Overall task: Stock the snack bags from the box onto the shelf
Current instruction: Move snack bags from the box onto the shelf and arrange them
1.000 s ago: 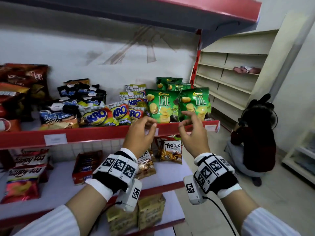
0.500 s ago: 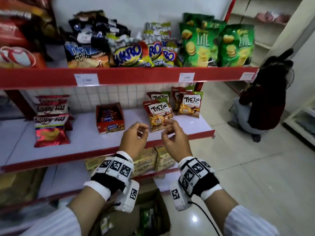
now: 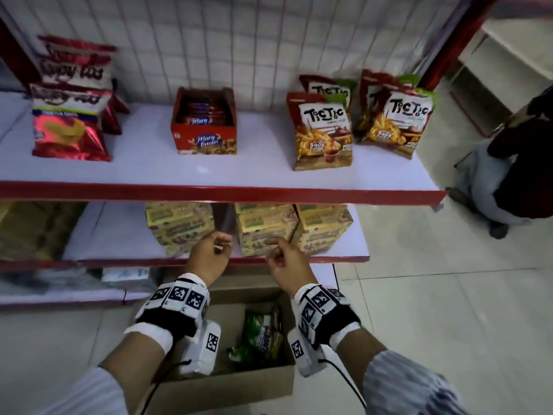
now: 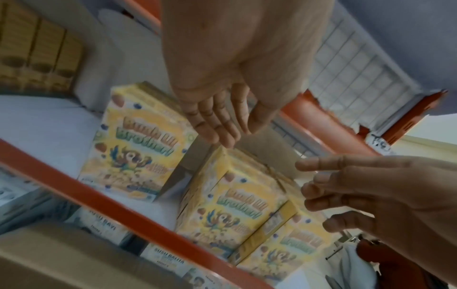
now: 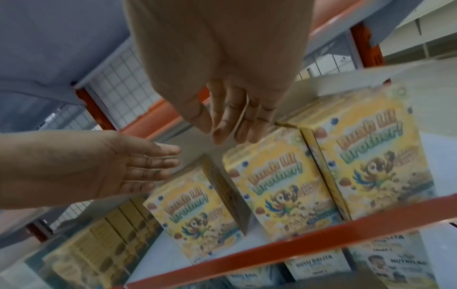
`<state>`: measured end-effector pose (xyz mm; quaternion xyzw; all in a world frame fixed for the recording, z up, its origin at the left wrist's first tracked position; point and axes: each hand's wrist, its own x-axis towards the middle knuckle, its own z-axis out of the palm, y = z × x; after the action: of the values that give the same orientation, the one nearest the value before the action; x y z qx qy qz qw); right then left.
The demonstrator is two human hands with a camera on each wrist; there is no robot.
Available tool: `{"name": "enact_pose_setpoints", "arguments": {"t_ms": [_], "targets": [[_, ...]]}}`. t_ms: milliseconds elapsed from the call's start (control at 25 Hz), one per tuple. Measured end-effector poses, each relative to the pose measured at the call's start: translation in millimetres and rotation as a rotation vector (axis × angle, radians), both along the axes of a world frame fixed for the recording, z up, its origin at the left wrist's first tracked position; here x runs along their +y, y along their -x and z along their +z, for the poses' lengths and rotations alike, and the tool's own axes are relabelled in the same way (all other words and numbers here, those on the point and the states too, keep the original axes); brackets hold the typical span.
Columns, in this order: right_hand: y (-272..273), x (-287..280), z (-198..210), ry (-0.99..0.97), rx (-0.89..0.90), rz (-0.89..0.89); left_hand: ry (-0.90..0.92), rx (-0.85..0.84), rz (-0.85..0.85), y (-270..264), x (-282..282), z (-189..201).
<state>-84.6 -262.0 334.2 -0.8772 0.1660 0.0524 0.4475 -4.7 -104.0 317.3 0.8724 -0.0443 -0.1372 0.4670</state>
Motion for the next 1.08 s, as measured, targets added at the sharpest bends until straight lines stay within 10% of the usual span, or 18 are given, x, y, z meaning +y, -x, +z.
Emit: {"name": "enact_pose_setpoints", "arguments": {"t_ms": [560,880,1080], "targets": [[-13,13,-430,0.363,0.69,0.49,0.076,0.116,0.076,7,75,-365],[-1,-10,-551,0.623,0.975,0.661,0.171,0.022,0.027,-12,104,-427],[-3,3,-541,0.457,0.843,0.7,0.186,0.035,0.011,-10,110,-434]]}}
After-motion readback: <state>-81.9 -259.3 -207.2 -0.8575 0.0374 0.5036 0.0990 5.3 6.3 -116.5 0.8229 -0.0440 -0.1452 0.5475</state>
